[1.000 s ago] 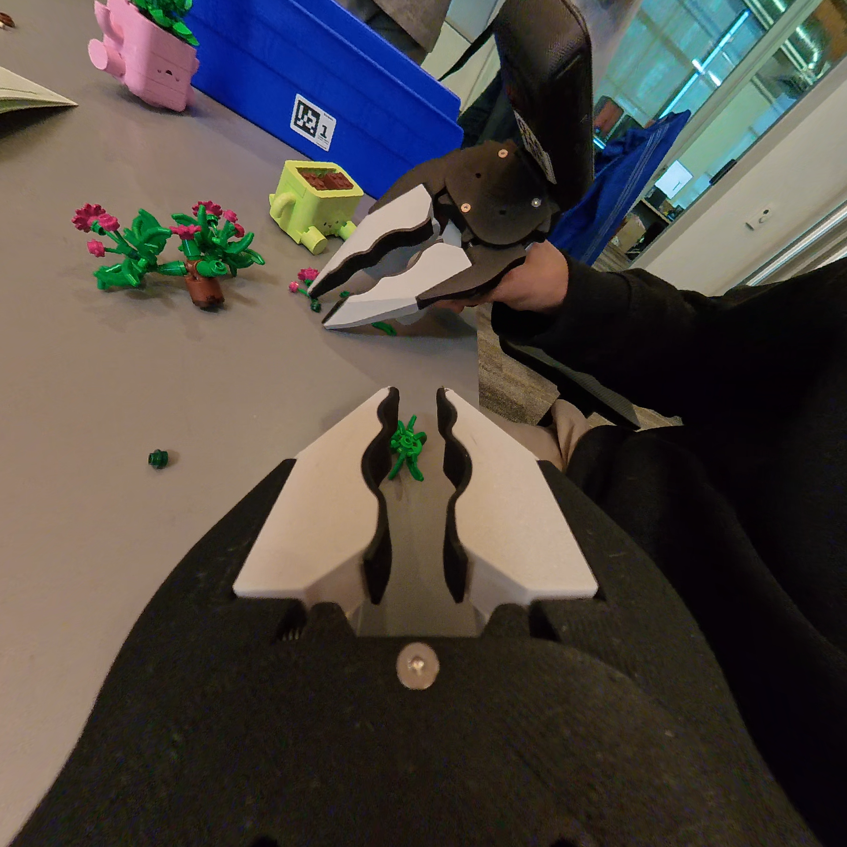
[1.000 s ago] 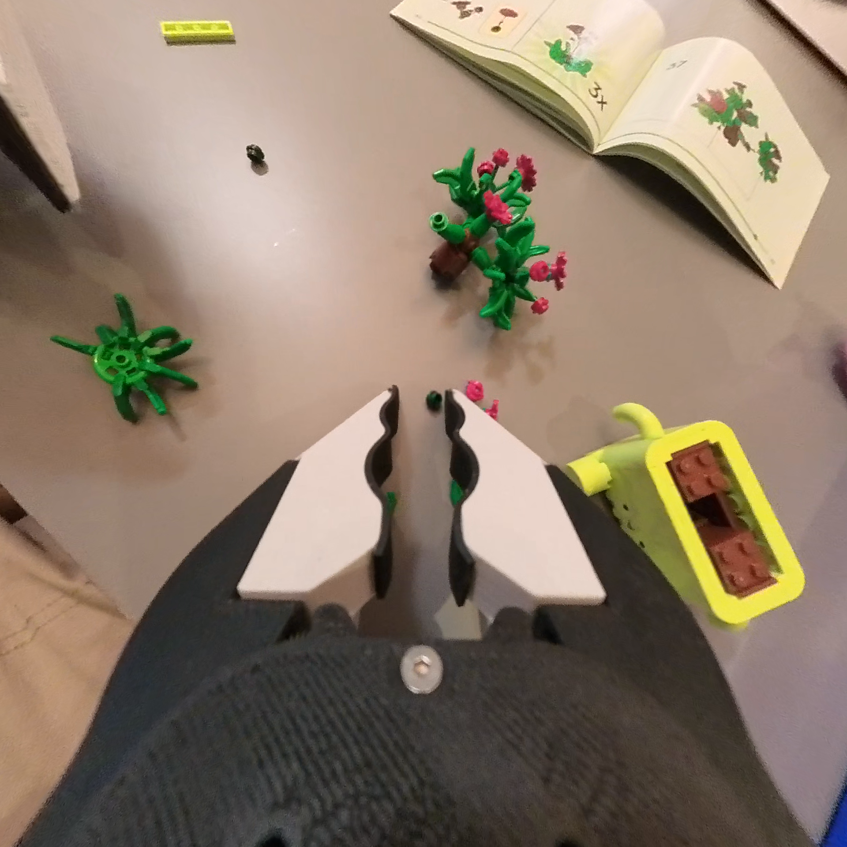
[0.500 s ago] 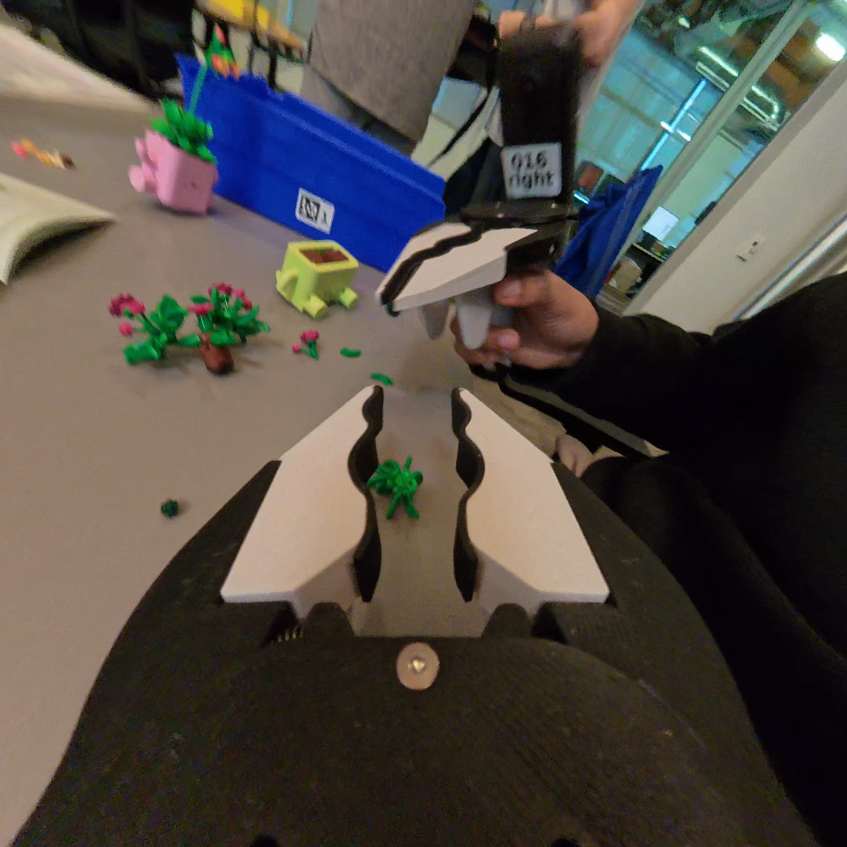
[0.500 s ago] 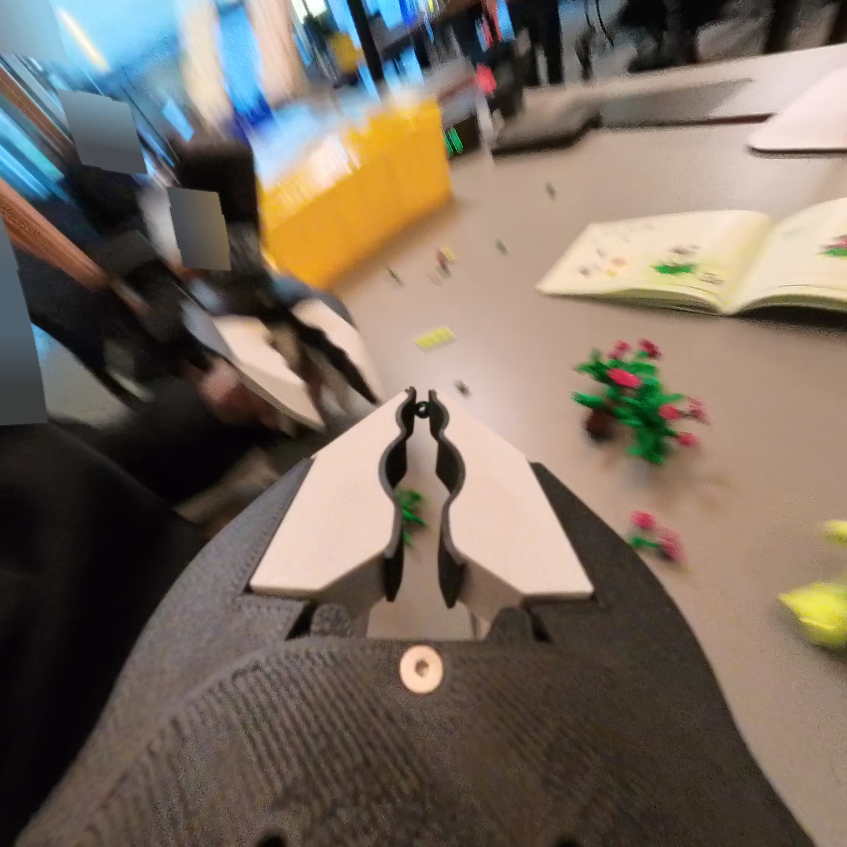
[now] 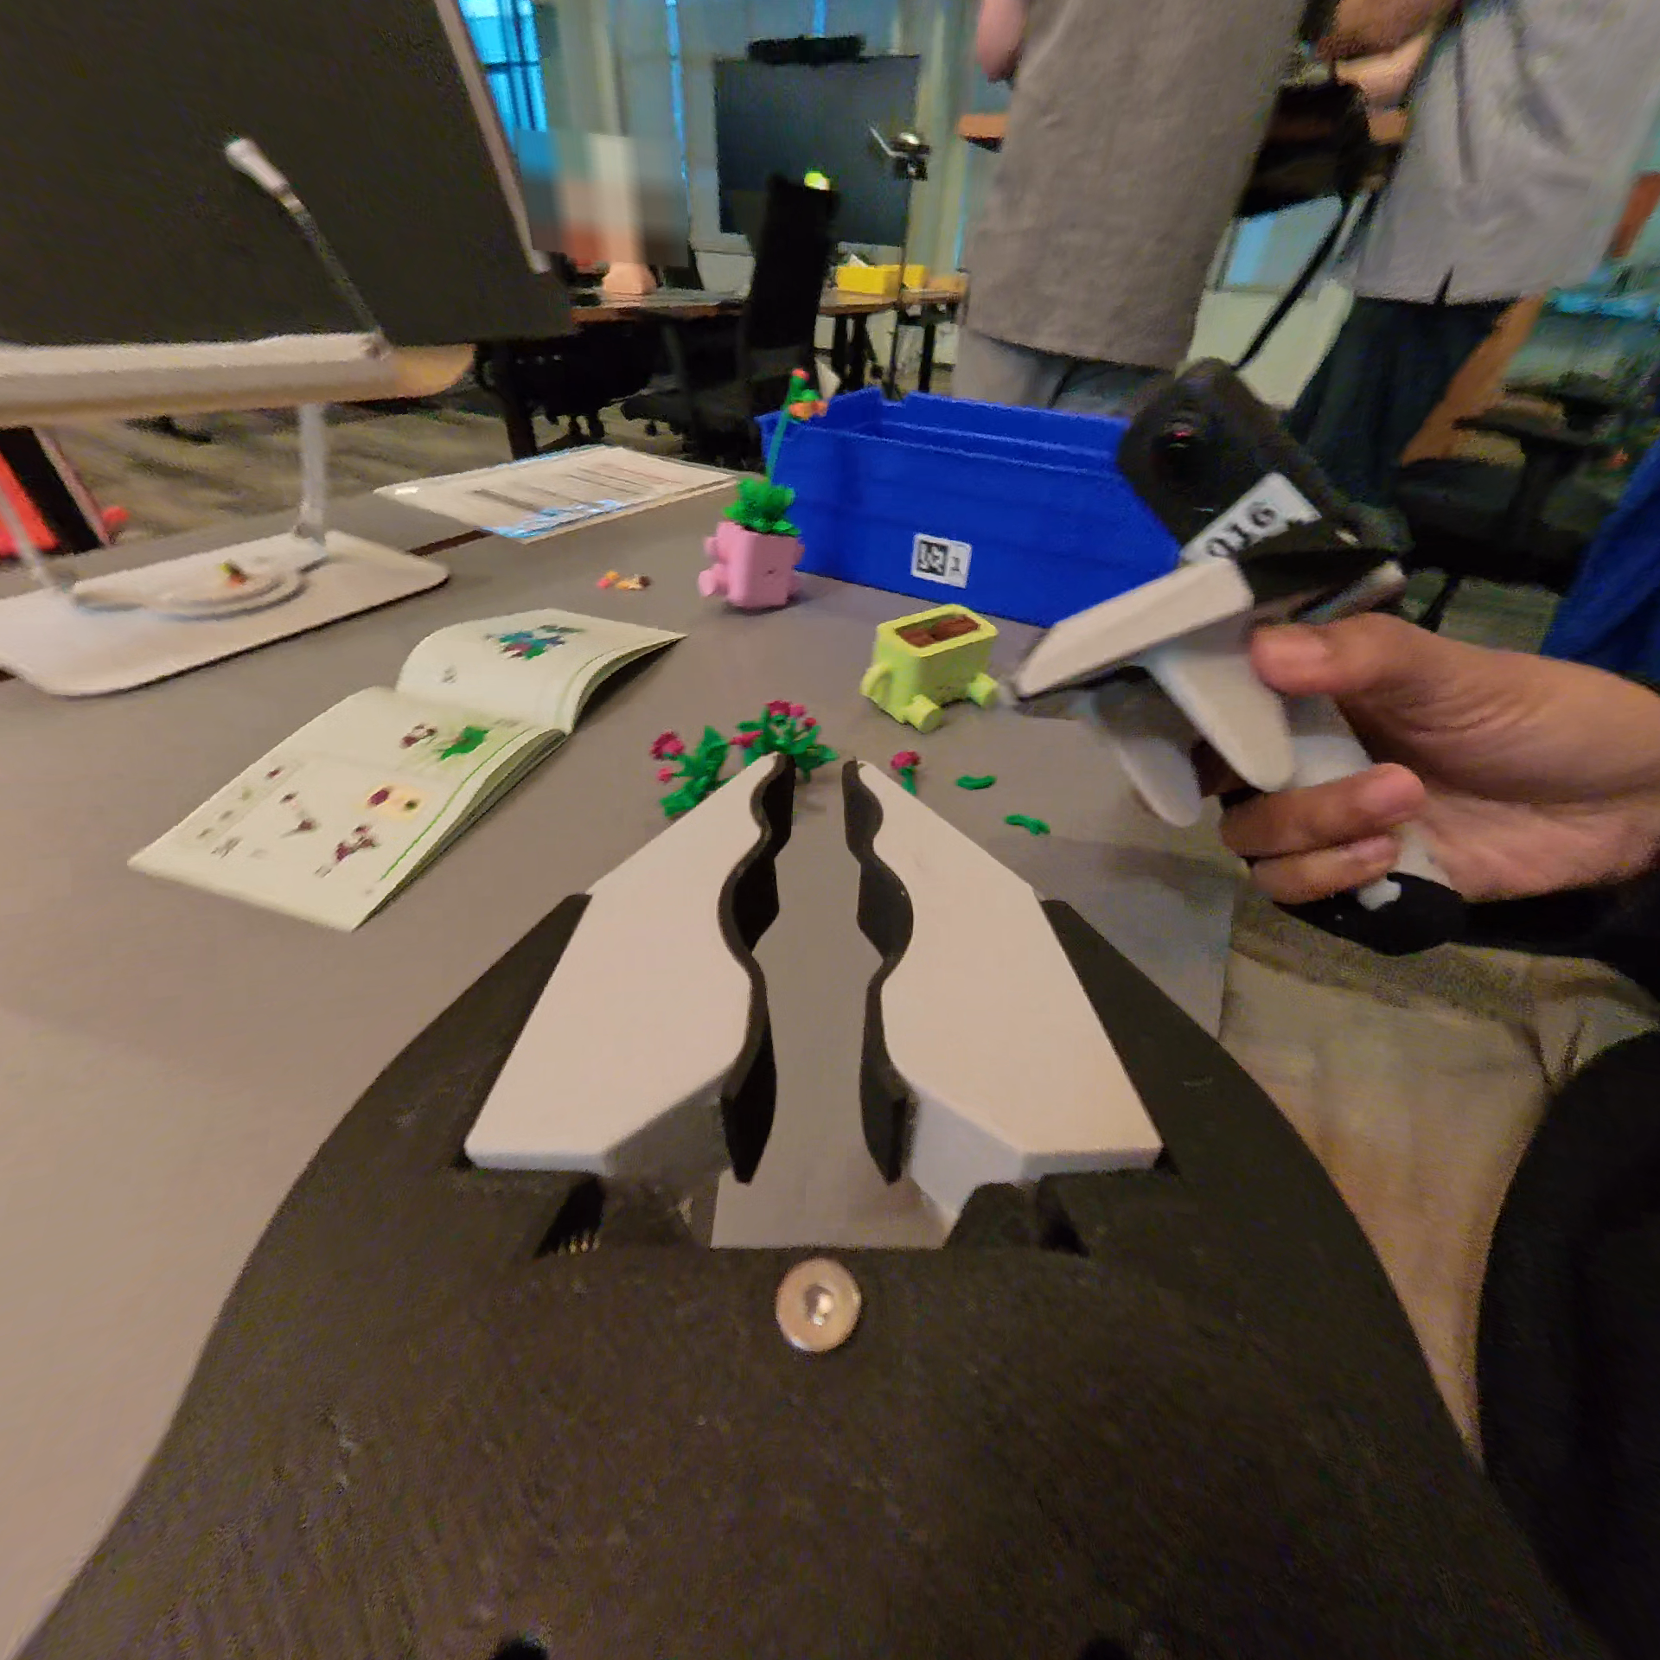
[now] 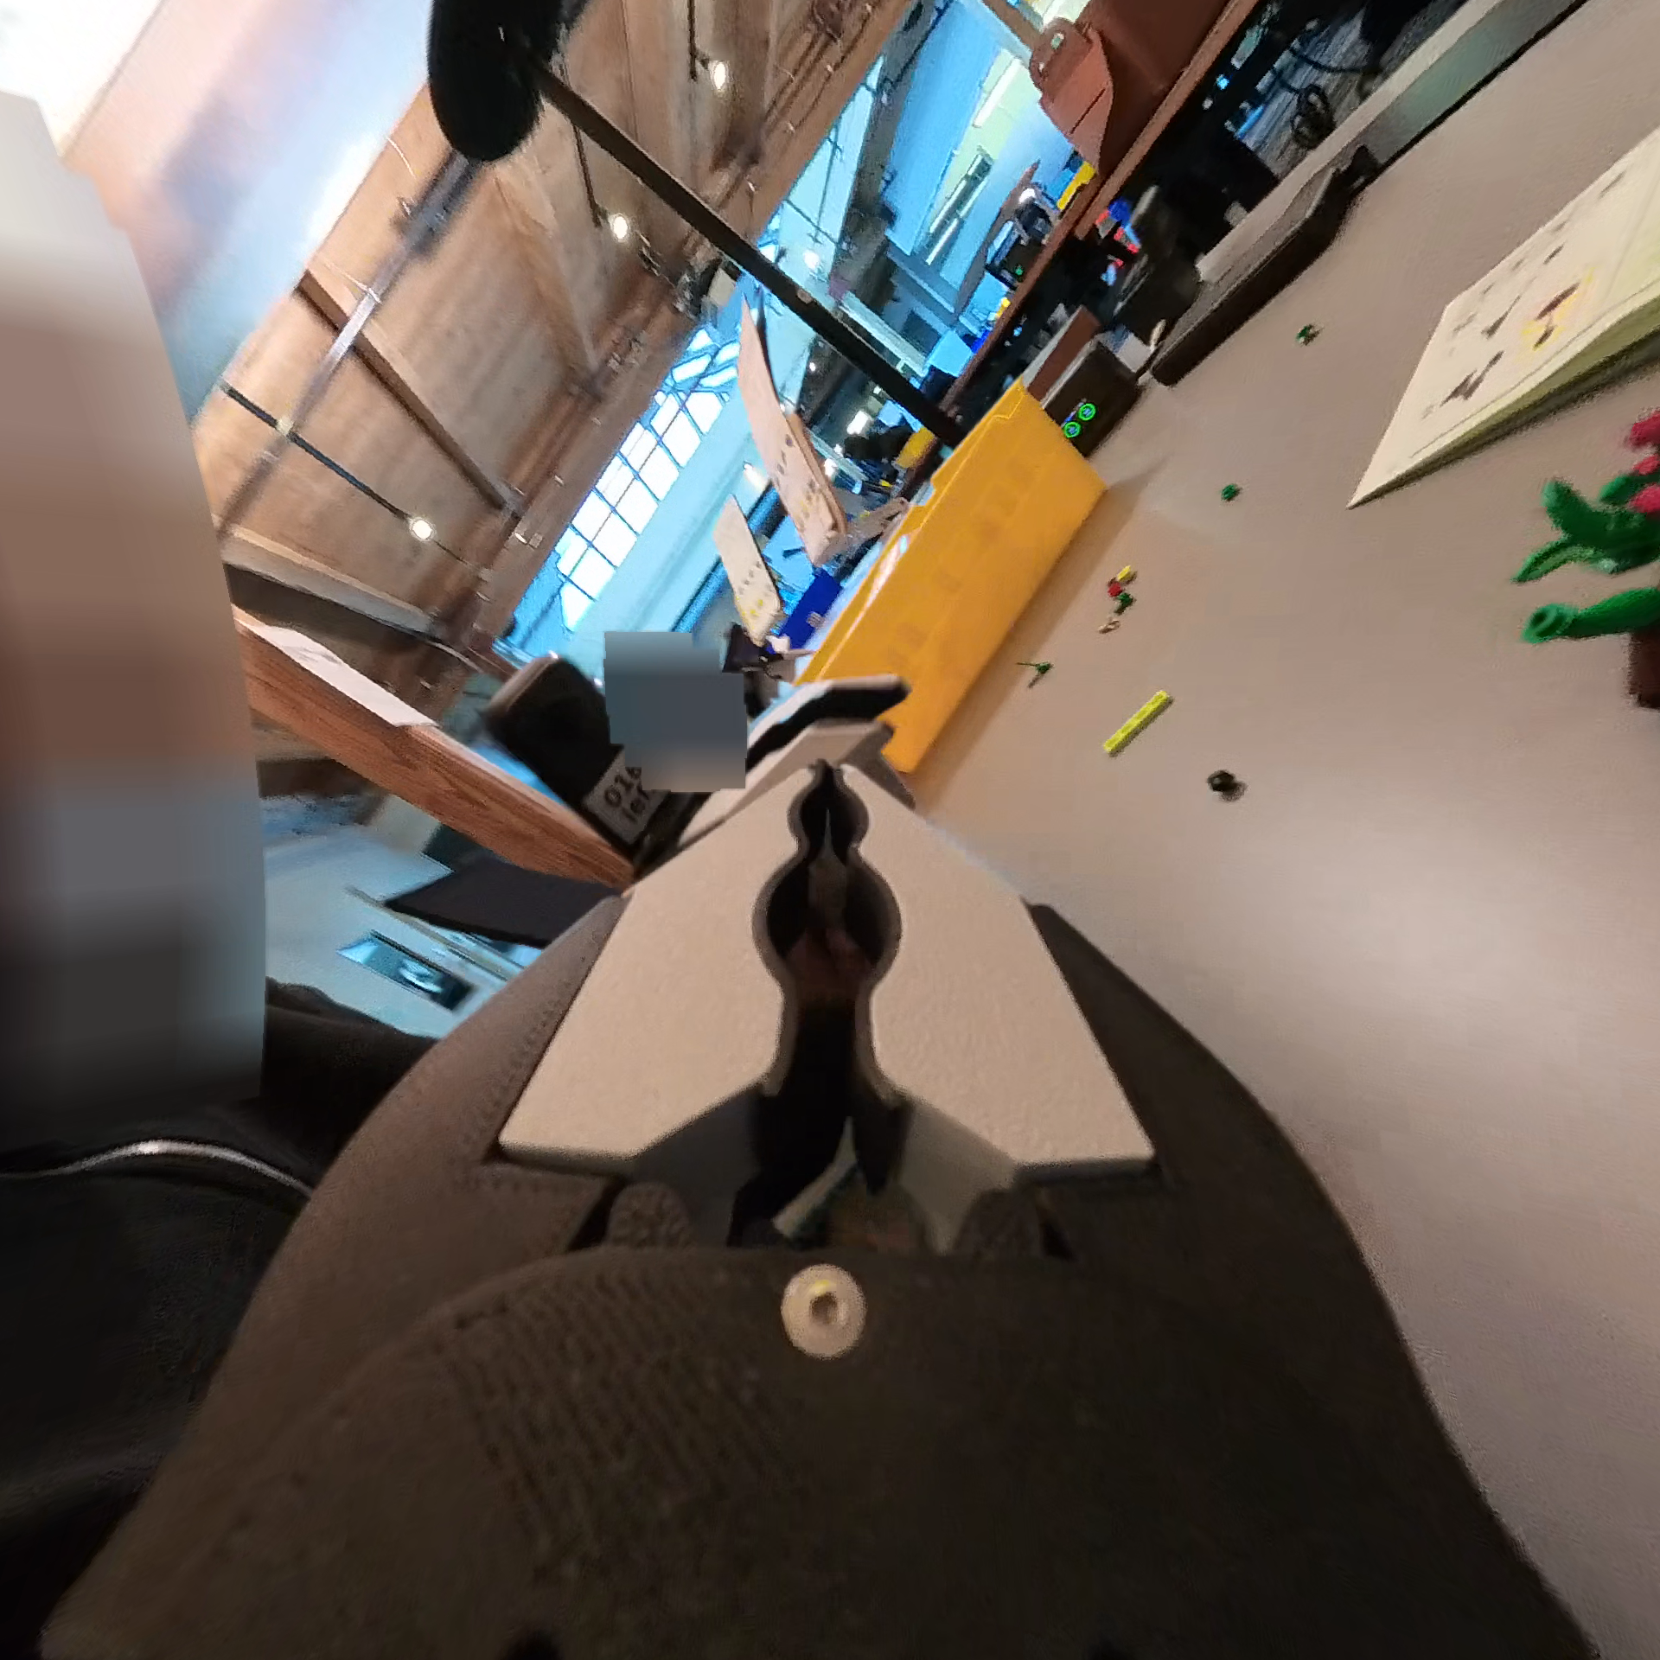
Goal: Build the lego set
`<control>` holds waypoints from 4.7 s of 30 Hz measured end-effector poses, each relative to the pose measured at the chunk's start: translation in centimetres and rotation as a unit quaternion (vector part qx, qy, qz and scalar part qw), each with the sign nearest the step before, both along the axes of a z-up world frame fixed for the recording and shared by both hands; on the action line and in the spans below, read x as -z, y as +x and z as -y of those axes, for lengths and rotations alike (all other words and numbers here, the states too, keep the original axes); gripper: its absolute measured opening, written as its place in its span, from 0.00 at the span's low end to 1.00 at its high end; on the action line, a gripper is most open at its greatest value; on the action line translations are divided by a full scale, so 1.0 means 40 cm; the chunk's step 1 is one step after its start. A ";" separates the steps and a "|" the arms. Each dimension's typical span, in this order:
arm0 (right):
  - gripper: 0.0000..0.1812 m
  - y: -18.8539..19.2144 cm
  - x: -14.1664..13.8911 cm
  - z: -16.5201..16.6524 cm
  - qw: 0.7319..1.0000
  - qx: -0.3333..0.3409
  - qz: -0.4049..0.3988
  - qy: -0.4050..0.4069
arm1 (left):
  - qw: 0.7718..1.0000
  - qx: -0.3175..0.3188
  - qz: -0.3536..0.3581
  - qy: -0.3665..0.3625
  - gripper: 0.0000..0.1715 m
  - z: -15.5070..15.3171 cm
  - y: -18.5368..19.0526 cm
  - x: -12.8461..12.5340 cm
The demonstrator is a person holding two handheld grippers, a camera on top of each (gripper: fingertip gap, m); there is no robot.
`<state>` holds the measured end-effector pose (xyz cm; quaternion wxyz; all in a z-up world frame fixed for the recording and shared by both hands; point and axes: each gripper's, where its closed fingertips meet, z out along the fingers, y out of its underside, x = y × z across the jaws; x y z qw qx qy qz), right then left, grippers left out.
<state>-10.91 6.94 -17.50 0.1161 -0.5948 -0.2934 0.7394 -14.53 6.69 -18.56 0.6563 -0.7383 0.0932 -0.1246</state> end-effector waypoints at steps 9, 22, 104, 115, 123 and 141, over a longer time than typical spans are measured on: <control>0.00 0.009 0.067 0.046 0.961 -0.006 0.100 0.257 | 0.985 -0.048 0.160 0.034 0.03 0.061 -0.212 -0.043; 0.07 -0.016 0.092 0.039 0.948 -0.009 0.122 0.294 | 0.985 -0.088 0.145 -0.017 0.00 0.064 -0.265 0.008; 0.03 0.012 0.163 -0.065 0.914 -0.038 0.229 0.332 | 0.996 0.036 0.054 0.067 0.14 0.055 -0.048 -0.070; 0.03 0.135 0.297 -0.111 0.766 -0.029 0.334 0.548 | 0.997 0.060 0.038 0.024 0.14 0.036 -0.014 -0.026; 0.10 0.146 0.281 -0.105 0.767 -0.052 0.340 0.541 | 0.997 0.058 0.050 0.025 0.14 0.037 -0.024 -0.028; 0.03 0.127 0.280 -0.100 0.803 -0.087 0.344 0.478 | 0.996 0.076 0.048 0.007 0.15 0.034 -0.011 -0.009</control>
